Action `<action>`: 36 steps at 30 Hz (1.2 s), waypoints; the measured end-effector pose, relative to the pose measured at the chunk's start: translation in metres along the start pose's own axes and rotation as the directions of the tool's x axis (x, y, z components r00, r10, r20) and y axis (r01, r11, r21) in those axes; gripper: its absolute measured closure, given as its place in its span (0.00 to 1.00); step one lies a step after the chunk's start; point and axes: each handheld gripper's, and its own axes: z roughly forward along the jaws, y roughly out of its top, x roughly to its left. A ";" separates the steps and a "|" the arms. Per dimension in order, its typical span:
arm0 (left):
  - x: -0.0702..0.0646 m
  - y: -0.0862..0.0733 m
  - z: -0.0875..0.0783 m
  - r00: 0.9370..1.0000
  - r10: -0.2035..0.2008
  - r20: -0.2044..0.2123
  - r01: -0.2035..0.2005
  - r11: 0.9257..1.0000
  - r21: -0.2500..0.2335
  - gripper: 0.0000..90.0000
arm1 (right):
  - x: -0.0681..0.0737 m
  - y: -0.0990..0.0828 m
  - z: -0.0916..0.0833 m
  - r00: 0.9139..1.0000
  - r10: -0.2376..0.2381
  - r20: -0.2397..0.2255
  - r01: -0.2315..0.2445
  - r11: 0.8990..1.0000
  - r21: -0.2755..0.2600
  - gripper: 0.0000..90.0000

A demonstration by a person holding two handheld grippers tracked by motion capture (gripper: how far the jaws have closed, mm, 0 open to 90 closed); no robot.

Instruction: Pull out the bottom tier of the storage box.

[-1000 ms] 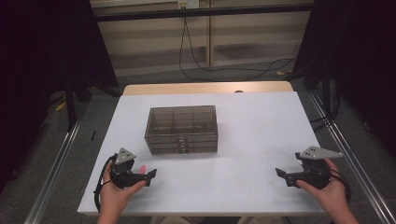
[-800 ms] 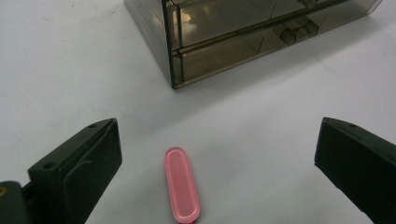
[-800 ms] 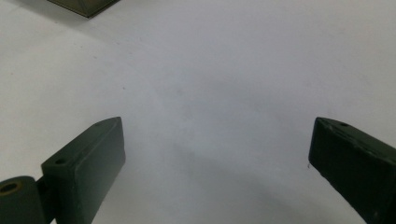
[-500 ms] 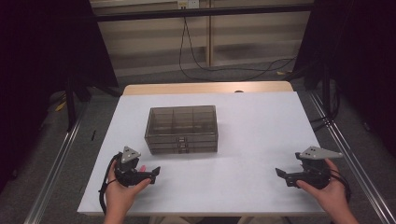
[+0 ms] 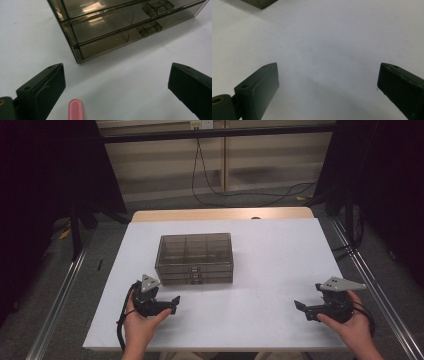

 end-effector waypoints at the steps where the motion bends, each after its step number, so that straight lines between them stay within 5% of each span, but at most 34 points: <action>1: -0.002 0.001 0.001 1.000 0.004 -0.001 -0.004 1.000 0.005 0.02 | 0.000 0.000 0.000 1.000 -0.001 0.001 0.001 1.000 0.002 0.04; 21: -0.019 0.004 0.014 0.997 -0.039 -0.060 0.038 0.999 -0.018 0.03 | 0.002 0.000 0.001 1.000 -0.006 0.006 0.006 1.000 0.005 0.04; 36: -0.042 0.005 0.030 0.997 -0.057 -0.058 0.056 0.998 -0.026 0.07 | 0.003 0.000 0.001 1.000 -0.012 0.003 0.012 1.000 0.006 0.04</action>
